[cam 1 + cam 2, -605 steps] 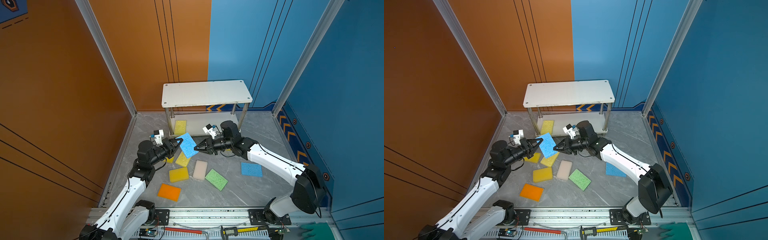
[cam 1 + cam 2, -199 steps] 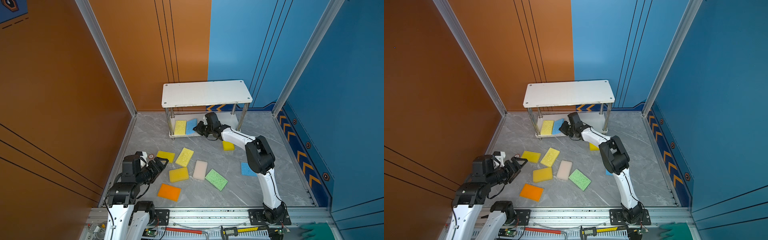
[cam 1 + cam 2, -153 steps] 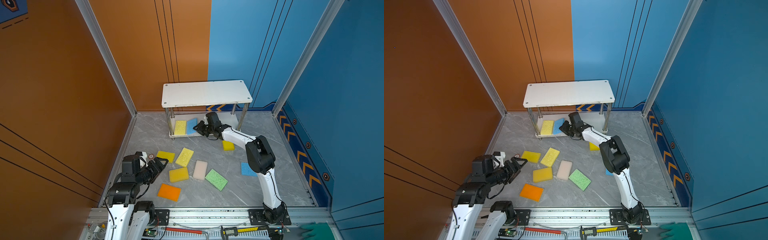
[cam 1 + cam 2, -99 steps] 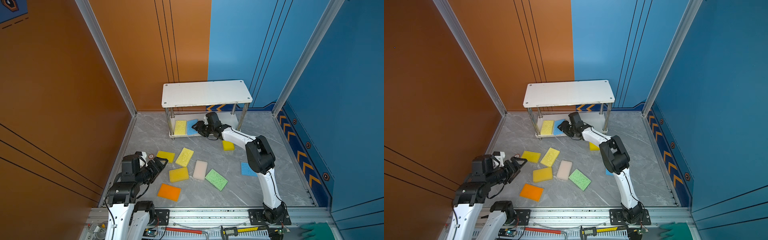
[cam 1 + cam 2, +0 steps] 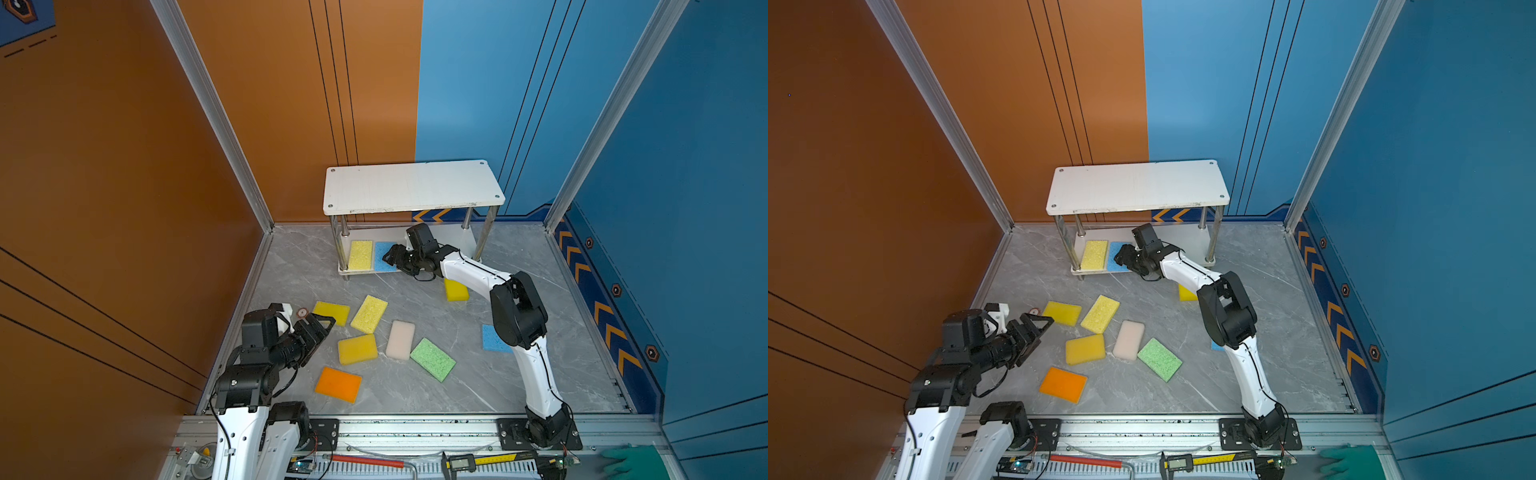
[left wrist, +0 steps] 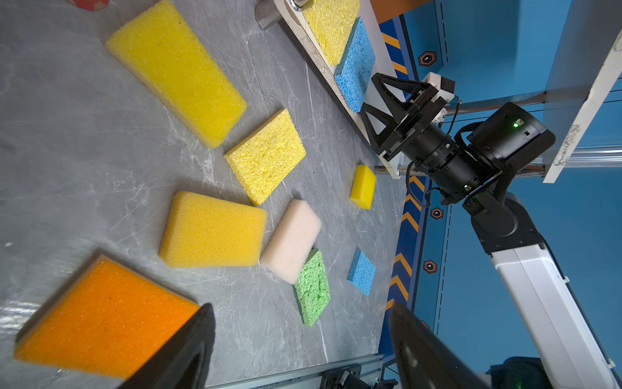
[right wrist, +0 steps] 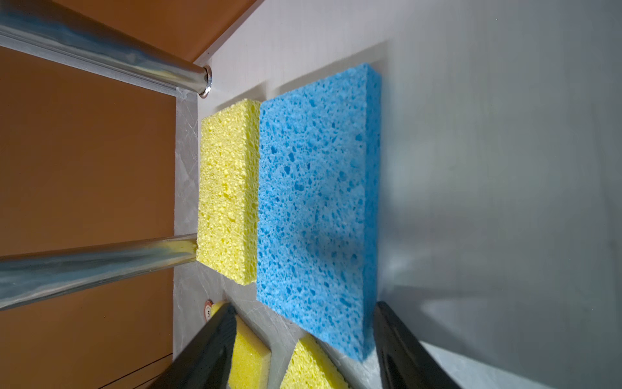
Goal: Place and organize the cleaning sponges onto the shelf
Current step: 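Withdraw the right gripper from the shelf toward the robot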
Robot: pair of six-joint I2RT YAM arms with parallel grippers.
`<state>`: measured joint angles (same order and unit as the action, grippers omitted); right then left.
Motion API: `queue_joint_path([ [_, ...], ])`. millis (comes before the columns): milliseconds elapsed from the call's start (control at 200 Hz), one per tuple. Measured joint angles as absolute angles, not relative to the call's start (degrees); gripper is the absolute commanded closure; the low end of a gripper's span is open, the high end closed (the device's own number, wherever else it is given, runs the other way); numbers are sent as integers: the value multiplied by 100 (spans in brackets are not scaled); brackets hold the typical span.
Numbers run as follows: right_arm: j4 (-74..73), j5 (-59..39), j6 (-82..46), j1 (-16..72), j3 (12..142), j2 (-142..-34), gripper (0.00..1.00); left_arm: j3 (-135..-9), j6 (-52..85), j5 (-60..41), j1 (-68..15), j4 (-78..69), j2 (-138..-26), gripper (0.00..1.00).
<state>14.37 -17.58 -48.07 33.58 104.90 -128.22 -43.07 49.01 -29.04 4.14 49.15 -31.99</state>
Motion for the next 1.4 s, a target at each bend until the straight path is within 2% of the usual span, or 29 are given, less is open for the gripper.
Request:
queue_joint_path([
  [275,2327,-1319,-3959,3529,11174,-12929,28,-4307,4897,-2965,443,4915,-3197,18],
  [521,2766,-910,-3531,3614,10886,-12623,29,-4307,4886,-2969,451,4915,-3192,18],
  [791,3251,-808,-3559,3457,8536,-10012,28,-4300,4781,-3096,423,4890,-3295,17],
  [956,4060,-799,-4021,2565,7083,-8527,23,-3999,4851,-3133,51,4469,-3476,17],
  [1071,4637,-550,-4862,1892,5712,-7205,25,-3811,5063,-3011,-515,4053,-3776,17],
  [1231,4921,-266,-6396,1763,4403,-5151,28,-3782,5301,-2635,-1483,3380,-4324,16],
  [1316,4886,-69,-7168,1761,3955,-4442,30,-3789,5374,-2432,-1846,3138,-4635,16],
  [1401,4882,95,-7756,1747,3651,-4193,32,-3815,5437,-2263,-2043,2998,-4783,16],
])
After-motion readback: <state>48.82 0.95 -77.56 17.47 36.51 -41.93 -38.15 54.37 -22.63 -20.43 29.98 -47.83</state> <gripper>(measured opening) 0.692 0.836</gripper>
